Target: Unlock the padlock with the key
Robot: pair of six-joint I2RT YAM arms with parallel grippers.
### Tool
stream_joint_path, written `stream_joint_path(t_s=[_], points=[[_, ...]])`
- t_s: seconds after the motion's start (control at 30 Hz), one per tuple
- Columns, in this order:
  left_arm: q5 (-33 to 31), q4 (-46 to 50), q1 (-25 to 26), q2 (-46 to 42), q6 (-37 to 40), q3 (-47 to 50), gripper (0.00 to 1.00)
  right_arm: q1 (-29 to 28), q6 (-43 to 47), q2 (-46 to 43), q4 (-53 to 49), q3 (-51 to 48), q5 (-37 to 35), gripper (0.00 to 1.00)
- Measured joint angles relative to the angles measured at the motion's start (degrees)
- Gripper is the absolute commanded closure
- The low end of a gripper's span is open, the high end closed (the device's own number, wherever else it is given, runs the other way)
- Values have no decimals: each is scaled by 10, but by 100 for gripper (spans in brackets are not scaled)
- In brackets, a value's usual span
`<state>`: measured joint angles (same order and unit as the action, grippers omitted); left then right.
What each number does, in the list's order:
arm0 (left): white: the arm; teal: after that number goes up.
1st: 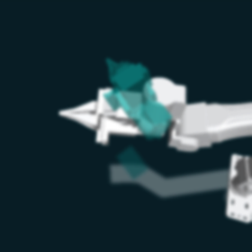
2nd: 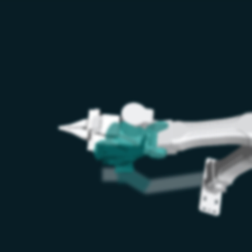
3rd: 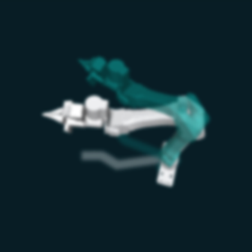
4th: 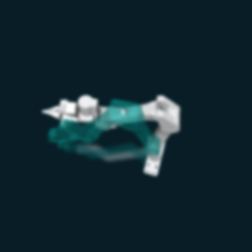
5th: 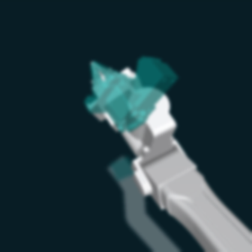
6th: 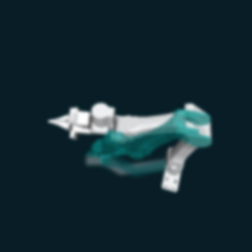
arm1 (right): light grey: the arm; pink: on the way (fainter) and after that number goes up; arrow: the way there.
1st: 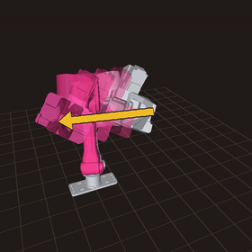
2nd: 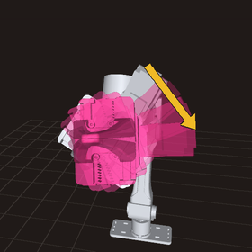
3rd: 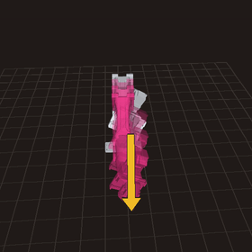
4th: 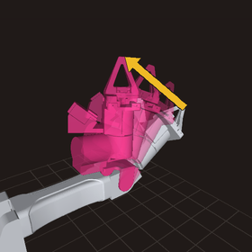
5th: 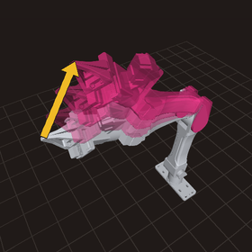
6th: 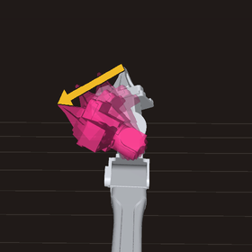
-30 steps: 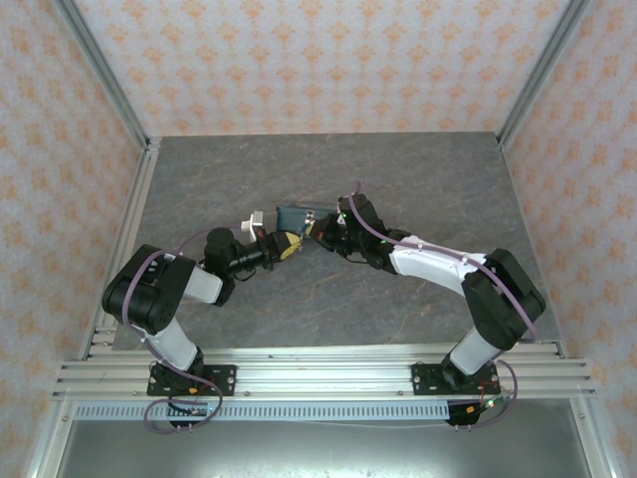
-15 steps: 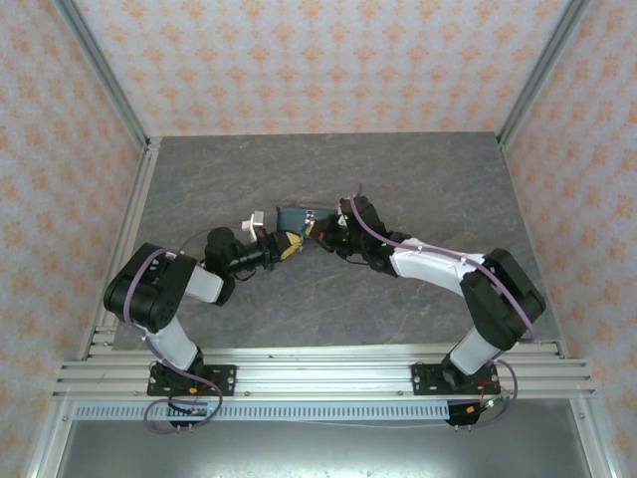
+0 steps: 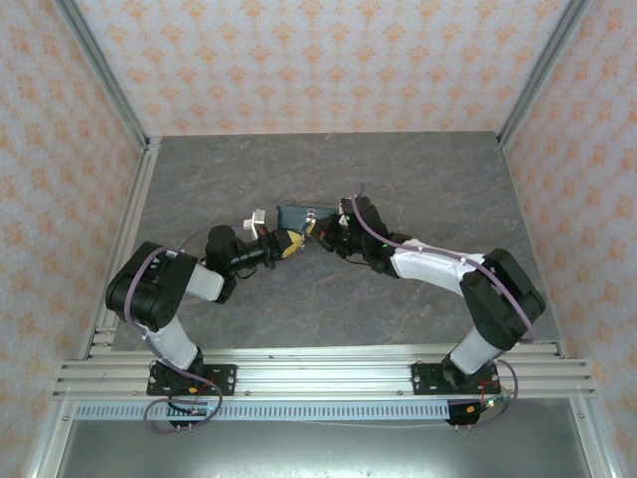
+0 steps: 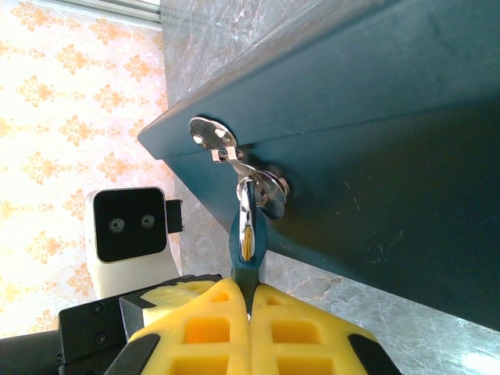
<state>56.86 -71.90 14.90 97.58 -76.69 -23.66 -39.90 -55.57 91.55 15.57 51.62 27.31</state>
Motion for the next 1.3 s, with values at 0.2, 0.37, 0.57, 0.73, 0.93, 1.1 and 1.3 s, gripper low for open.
stream_joint_path(t_s=[0.2,0.37,0.57,0.73,0.93,1.1,1.3], points=[[2,0,1,0,0,-2,100,2,-5,0,12,-7,5,100],[4,0,4,1,-2,-8,100,5,-10,0,22,-10,6,100],[4,0,9,10,-4,-12,100,6,-14,1,25,-11,7,100],[9,-2,9,16,-4,-15,100,6,-14,2,26,-11,8,100],[17,-6,3,22,-4,-18,100,10,-14,2,34,-17,13,100],[31,-6,-5,23,-4,-18,100,10,-14,2,40,-21,17,100],[40,-8,-8,32,-2,-18,100,11,-14,2,45,-27,23,100]])
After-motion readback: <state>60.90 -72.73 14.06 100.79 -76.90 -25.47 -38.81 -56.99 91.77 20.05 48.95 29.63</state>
